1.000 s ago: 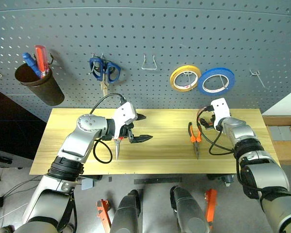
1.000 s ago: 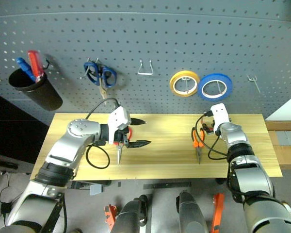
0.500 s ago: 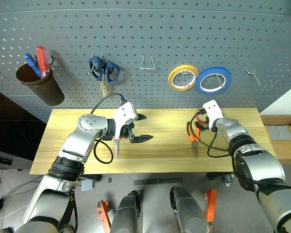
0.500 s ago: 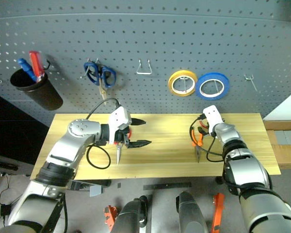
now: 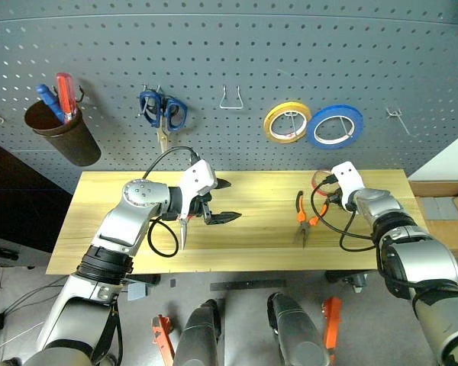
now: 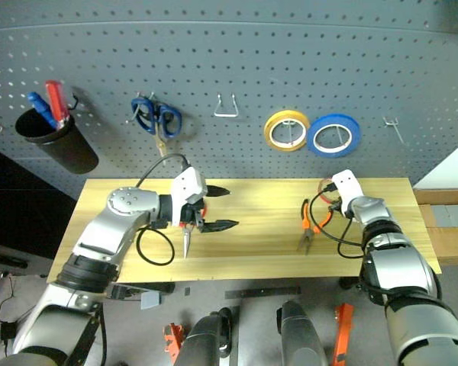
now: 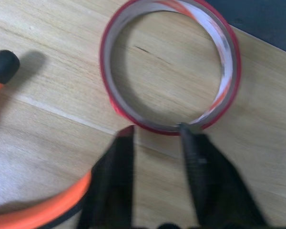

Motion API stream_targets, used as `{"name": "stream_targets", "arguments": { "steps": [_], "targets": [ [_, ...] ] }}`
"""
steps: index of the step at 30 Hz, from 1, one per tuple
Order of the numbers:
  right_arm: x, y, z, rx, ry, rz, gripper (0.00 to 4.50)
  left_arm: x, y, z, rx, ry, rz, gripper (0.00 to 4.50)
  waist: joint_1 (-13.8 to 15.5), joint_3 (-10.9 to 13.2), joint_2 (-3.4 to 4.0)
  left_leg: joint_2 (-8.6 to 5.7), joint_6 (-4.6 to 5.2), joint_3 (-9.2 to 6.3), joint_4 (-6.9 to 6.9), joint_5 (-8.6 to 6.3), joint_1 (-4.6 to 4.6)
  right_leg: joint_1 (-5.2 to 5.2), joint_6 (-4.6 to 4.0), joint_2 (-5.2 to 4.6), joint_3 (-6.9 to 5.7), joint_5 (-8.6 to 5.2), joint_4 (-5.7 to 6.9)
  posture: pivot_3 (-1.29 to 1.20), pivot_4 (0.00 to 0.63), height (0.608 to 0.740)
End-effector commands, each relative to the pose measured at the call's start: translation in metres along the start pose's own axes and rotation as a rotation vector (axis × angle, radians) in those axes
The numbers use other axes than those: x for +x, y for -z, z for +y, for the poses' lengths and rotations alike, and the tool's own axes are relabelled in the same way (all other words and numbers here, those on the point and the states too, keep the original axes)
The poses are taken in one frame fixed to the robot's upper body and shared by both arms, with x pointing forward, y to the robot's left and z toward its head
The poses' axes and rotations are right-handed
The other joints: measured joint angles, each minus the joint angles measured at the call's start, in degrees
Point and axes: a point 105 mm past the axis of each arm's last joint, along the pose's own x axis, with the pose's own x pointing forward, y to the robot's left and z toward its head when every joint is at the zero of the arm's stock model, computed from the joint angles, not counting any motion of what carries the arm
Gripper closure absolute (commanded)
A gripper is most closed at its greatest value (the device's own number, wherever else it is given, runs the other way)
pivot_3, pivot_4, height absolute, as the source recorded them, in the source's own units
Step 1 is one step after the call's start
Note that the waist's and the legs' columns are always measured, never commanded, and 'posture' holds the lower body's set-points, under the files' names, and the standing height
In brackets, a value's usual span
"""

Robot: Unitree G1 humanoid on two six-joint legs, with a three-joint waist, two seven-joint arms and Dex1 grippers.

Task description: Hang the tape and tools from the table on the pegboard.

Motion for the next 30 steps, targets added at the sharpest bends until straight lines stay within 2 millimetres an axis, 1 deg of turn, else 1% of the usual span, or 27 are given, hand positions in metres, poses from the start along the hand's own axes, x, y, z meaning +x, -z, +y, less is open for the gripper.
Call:
{"name": "stream_targets", "arguments": {
  "steps": [1,3,7,8,10,13,16,23,30],
  "targets": [
    [0.002,0.003,0.007,-0.08,-0.032,0.003,3.67,-0.002,-0.016,0.0,0.059,0.002,-0.039,0.04,-0.06,-0.01,-0.01,0.0,0.0,0.0,0.0,0.0,0.0,0.0,0.0,0.01,0.0,0.0,0.0,-0.11,0.291,0.74],
    [0.002,0.0,0.01,-0.12,-0.045,-0.003,3.67,-0.001,-0.017,0.001,0.059,0.001,-0.04,0.04,-0.08,-0.01,-0.01,0.01,0.0,0.01,0.0,0.0,0.0,0.0,0.0,0.01,0.01,0.0,0.0,-0.11,0.291,0.74],
    [0.001,-0.016,0.011,-0.161,-0.056,-0.064,3.67,-0.002,-0.018,0.003,0.061,-0.002,-0.042,0.04,-0.08,-0.01,-0.01,0.01,0.0,0.0,0.02,0.0,0.01,0.0,0.0,0.01,0.01,0.01,0.01,-0.12,0.293,0.74],
    [0.0,-0.019,0.01,-0.161,-0.058,-0.075,3.5,-0.002,-0.018,0.003,0.061,-0.003,-0.042,0.04,-0.09,-0.01,-0.01,0.01,0.0,0.01,0.02,0.0,0.0,0.0,0.0,0.01,0.01,0.01,0.01,-0.12,0.293,0.74],
    [-0.001,-0.02,0.009,-0.168,-0.058,-0.079,3.12,-0.002,-0.018,0.003,0.061,-0.003,-0.042,0.04,-0.07,0.0,0.0,0.0,-0.01,0.01,0.01,0.0,0.0,0.0,0.0,0.0,0.01,0.01,0.01,-0.12,0.293,0.74],
    [-0.001,-0.019,0.004,-0.188,-0.032,-0.064,2.15,-0.001,-0.02,0.003,0.057,-0.002,-0.05,0.04,-0.04,0.0,-0.01,-0.01,0.0,0.02,0.0,0.0,0.0,0.0,0.0,-0.02,0.01,0.01,-0.02,-0.11,0.295,0.74],
    [-0.001,-0.017,0.001,-0.202,-0.011,-0.046,1.1,0.0,-0.023,0.002,0.054,0.002,-0.06,0.04,-0.03,0.0,-0.01,-0.01,0.0,0.02,0.0,0.0,0.0,-0.01,0.0,-0.02,0.01,0.01,-0.01,-0.11,0.296,0.74],
    [-0.001,-0.012,0.002,-0.143,-0.016,-0.013,1.1,0.0,-0.024,0.001,0.061,0.006,-0.061,0.04,-0.01,-0.01,-0.01,-0.01,0.0,0.01,0.01,0.0,0.0,-0.01,0.0,-0.02,0.01,0.01,0.02,-0.08,0.292,0.74],
    [-0.003,-0.011,-0.005,-0.143,0.0,0.025,1.1,-0.003,-0.026,0.001,0.068,-0.001,-0.055,0.04,0.28,-0.01,-0.01,-0.01,-0.01,0.01,0.0,0.01,0.0,-0.01,-0.01,-0.02,0.01,0.01,0.01,-0.03,0.28,0.74]
  ]
}}
